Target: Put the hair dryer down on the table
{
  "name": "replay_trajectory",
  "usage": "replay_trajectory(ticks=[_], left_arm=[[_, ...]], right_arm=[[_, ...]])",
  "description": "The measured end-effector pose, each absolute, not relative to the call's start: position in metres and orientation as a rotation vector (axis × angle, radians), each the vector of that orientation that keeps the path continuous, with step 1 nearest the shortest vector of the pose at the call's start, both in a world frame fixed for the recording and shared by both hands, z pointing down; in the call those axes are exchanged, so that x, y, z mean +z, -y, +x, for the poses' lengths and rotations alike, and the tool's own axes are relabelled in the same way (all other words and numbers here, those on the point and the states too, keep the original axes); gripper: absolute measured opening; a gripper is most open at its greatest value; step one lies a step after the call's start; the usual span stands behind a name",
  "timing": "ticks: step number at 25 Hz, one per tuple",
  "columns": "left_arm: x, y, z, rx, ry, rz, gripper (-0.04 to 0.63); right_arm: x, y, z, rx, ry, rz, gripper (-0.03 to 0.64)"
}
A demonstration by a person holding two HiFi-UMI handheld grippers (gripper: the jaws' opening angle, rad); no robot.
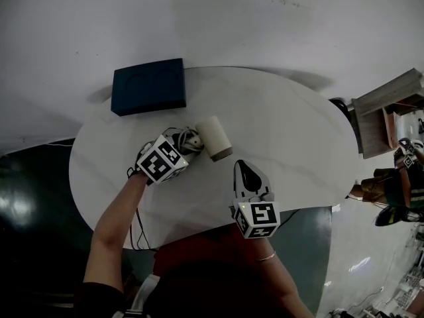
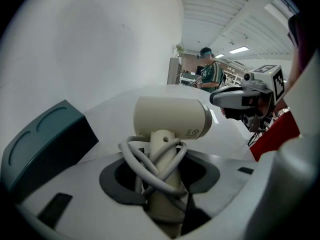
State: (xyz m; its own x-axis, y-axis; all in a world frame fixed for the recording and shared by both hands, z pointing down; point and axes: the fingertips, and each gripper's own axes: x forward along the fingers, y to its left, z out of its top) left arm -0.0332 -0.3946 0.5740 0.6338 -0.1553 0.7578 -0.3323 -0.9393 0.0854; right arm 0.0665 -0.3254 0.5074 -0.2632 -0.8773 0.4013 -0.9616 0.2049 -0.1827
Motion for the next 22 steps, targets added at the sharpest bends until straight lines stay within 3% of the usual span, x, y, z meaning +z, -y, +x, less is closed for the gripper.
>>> replay_trajectory(ticks=[22], left_arm=[[0.588,0.393,-0.018,1.455,0.108,2.687,0.210]], right_arm=[[0.521,0.325,0.075,0.658,2.242,1.770,0.015]])
